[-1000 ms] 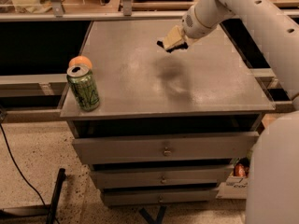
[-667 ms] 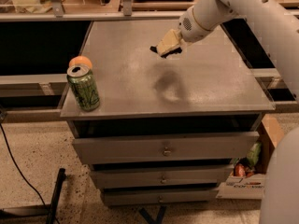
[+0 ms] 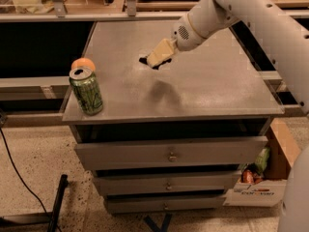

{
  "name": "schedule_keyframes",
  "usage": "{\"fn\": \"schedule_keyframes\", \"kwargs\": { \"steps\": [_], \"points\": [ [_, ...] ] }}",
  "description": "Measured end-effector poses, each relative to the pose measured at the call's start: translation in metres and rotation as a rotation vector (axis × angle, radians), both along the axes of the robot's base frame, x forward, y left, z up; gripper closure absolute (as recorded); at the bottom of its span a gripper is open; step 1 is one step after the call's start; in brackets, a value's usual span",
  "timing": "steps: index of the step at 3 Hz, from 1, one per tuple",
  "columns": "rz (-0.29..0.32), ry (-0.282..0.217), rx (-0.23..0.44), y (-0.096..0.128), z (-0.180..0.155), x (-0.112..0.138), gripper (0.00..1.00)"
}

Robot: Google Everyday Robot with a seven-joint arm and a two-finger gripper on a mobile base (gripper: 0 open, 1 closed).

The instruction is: Move rxbar chocolate near green can

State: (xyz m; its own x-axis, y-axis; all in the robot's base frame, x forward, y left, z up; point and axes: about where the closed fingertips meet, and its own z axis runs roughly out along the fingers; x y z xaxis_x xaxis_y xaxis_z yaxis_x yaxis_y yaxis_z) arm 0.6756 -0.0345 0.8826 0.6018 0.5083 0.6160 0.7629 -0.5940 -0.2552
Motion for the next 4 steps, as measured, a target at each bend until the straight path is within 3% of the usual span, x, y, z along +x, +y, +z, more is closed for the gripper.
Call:
{"fn": "schedule_keyframes", "kwargs": {
  "steps": [2, 4],
  "points": [
    [0.2, -0.035, 0.085, 0.037, -0.006, -0.019, 1.0],
    [0.331, -0.059, 0.141, 0.063, -0.004, -0.036, 1.0]
  ]
}}
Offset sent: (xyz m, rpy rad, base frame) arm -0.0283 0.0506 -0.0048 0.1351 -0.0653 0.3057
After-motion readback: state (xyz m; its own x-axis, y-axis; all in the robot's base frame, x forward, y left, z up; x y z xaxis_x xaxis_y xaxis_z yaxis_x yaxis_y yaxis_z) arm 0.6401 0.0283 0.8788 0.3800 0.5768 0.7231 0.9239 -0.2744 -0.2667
